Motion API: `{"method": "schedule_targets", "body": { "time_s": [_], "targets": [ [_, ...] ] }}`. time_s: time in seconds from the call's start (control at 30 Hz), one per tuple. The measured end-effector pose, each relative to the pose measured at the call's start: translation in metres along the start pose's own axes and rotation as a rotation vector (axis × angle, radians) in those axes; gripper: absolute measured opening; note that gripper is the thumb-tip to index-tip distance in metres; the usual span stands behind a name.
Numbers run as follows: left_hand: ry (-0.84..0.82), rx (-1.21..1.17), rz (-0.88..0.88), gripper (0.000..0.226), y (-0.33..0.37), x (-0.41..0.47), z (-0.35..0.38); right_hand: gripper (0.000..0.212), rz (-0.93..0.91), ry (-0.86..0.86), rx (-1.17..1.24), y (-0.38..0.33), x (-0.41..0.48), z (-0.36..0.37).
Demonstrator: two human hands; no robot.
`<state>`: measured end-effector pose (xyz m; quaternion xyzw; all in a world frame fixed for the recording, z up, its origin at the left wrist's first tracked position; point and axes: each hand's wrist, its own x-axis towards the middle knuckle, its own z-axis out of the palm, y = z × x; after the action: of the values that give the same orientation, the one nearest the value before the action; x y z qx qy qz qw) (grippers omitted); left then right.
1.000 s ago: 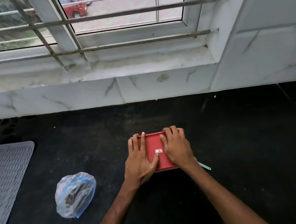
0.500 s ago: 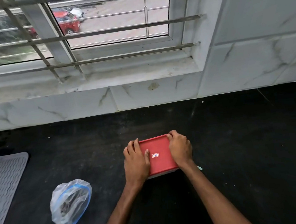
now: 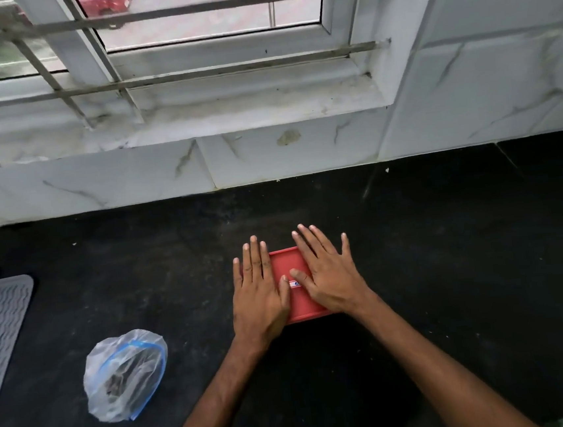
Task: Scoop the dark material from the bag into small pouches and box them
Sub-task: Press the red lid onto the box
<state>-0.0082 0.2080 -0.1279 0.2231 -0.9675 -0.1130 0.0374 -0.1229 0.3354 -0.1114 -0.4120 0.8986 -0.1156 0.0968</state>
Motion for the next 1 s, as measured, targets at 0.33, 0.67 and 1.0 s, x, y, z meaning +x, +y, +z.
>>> {"method": "schedule_targets", "body": {
  "time_s": [0.33,0.67,1.0],
  "targets": [
    [-0.102,0.023,0.126,0.079,-0.010,0.016,-0.006,0.053,0.183,0.164,0.060,-0.010,0.000,0.006],
    [-0.128,0.219,0.366,0.071,-0.028,0.103,-0.038,0.075,0.576,0.023,-0.133,-0.051,-0.014,-0.006],
    [-0.011,-0.107,-0.180,0.064,-0.002,0.041,-0.011,0.064,0.126,0.026,0.034,-0.051,0.018,-0.004]
  ]
}}
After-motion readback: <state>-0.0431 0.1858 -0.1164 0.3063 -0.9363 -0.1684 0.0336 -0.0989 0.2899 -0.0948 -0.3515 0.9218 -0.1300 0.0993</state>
